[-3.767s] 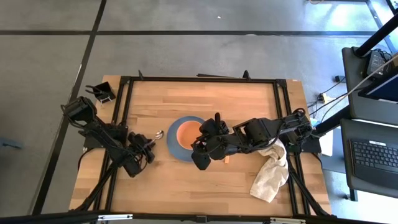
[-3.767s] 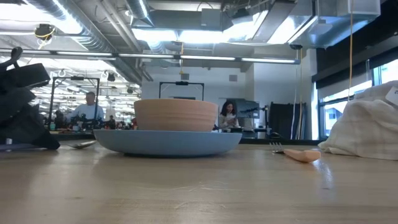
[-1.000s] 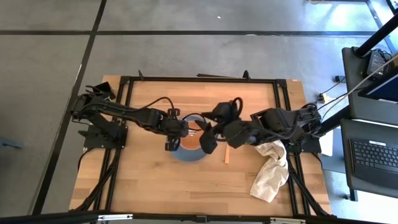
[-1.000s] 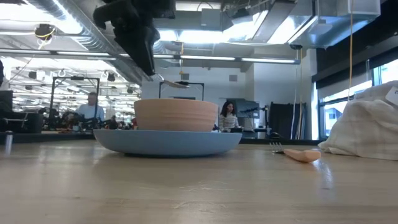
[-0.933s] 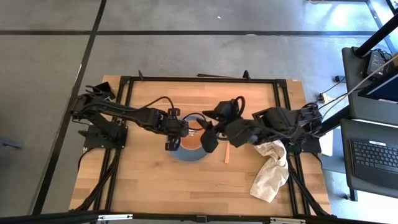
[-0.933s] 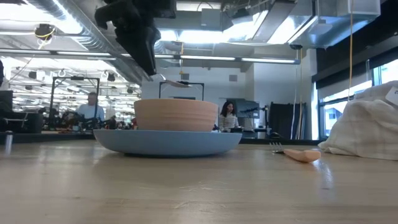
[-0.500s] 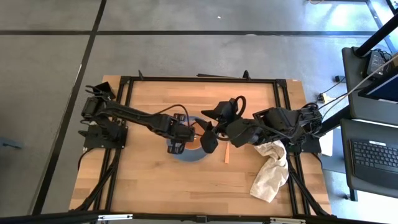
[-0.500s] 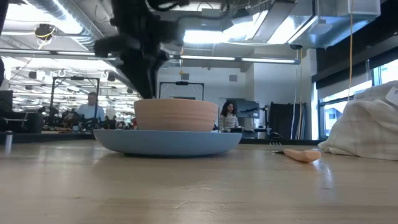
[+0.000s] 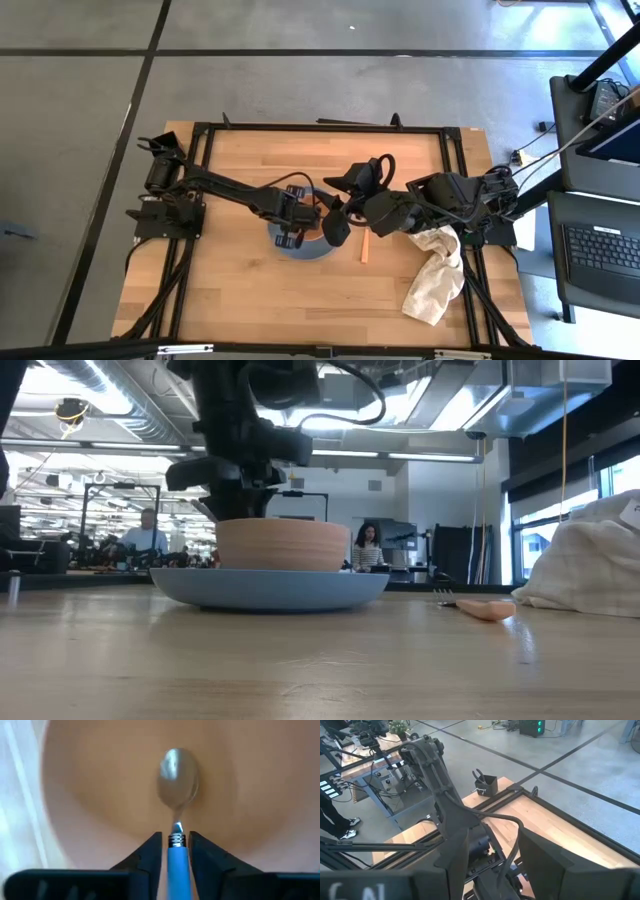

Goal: Set table place
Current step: Place the fork next to the blue plate, then return to Home Position

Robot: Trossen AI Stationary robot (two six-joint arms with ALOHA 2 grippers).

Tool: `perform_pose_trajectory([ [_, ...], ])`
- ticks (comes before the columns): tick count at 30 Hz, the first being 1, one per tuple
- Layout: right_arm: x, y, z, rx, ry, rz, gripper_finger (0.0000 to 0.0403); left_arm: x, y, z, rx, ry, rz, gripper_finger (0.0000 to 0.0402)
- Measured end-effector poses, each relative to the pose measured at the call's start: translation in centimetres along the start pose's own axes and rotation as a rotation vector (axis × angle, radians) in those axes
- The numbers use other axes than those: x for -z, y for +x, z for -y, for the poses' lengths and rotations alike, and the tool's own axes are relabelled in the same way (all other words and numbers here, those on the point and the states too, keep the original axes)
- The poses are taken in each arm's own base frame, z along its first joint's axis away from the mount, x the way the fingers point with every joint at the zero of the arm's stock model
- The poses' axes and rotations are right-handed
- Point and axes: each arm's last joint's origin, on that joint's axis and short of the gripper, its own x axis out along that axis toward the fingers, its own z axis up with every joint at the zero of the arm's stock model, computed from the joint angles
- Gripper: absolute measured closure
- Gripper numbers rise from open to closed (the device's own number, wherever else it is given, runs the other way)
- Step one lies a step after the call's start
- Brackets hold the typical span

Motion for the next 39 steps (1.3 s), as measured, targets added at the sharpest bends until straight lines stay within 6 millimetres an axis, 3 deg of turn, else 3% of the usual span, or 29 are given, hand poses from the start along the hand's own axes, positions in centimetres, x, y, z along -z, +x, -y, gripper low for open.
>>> perform_pose_trajectory([
  [9, 0.0, 0.0, 0.0, 0.001, -0.002, -0.002, 0.0231, -0.9, -1.3, -0.6, -0.094, -0.01, 0.035, 0.0252],
  [15, 0.0, 0.0, 0.0, -0.001, 0.001, 0.0, 0.0231, -2.9, -5.0, -1.1, -0.092, -0.038, 0.092, 0.024],
  [18, -0.3, -0.9, 0.1, -0.063, 0.011, -0.023, 0.0231, -3.6, -7.7, -1.5, -0.083, -0.112, 0.103, 0.0243],
  [22, -1.3, -3.4, 0.4, -0.212, -0.009, -0.056, 0.0231, -3.9, -11.7, -2.2, -0.078, -0.203, 0.092, 0.0247],
  [27, -1.7, -5.6, 0.5, -0.397, 0.021, -0.137, 0.0231, -3.6, -16.7, -3.7, -0.123, -0.307, 0.121, 0.0244],
  [30, -1.8, -6.2, 0.5, -0.424, 0.025, -0.141, 0.0231, -3.4, -19.8, -4.5, -0.12, -0.397, 0.181, 0.0241],
  [35, -1.4, -6.2, 0.8, -0.405, -0.077, -0.167, 0.0231, -1.7, -25.7, -5.3, -0.087, -0.462, 0.342, 0.0245],
  [39, -2.6, -6.1, 2.5, -0.374, -0.081, -0.143, 0.0231, 1.1, -30.3, -5.9, -0.062, -0.516, 0.492, 0.0248],
])
